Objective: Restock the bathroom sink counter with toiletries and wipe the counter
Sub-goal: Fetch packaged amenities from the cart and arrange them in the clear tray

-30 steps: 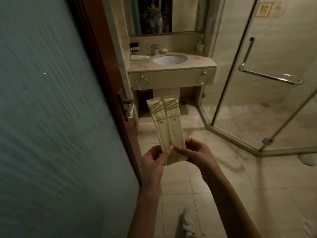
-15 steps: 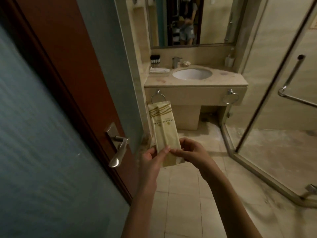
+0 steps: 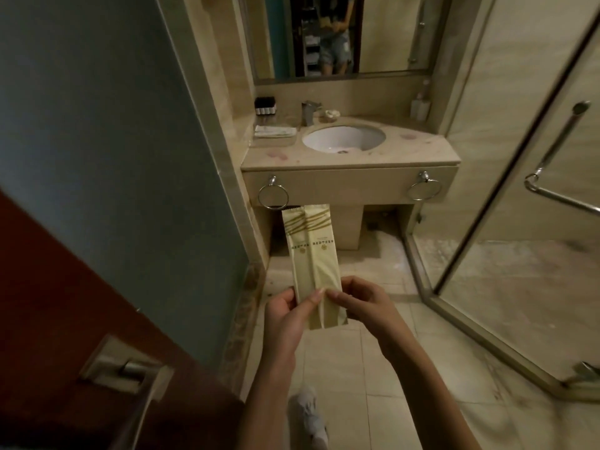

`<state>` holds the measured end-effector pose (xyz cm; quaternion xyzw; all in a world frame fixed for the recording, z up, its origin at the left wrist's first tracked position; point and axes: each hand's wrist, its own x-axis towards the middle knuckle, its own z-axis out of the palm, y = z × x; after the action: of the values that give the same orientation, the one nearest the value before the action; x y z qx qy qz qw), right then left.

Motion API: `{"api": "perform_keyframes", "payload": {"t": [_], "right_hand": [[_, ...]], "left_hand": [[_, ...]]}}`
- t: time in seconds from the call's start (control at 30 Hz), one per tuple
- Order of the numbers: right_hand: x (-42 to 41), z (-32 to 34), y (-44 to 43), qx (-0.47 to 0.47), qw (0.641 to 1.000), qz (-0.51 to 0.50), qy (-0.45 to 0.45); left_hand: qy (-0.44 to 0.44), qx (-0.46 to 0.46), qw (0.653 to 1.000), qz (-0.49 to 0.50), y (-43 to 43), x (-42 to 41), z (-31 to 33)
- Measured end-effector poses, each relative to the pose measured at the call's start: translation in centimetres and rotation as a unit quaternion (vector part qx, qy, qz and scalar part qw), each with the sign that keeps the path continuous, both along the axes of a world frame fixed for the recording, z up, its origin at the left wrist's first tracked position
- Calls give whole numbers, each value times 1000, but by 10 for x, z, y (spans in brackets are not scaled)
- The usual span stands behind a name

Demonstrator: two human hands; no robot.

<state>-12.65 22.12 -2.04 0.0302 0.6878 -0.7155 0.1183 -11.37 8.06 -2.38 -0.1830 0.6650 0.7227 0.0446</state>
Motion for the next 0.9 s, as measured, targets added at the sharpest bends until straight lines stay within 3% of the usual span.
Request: {"api": "perform_keyframes", "payload": {"t": [0.3,0.47,0.9], "right_hand": [[-154,3,1,59,998,-23,14],[-250,25,-29,30,999,-36,24],[-410,-6,-107,56,998,28,4]], "left_hand": [[24,-7,996,-86,-10,-161,-3],[32,-28,991,-124,-37,-248,9],[-4,-20,999,-31,-108,-375,-24]]}}
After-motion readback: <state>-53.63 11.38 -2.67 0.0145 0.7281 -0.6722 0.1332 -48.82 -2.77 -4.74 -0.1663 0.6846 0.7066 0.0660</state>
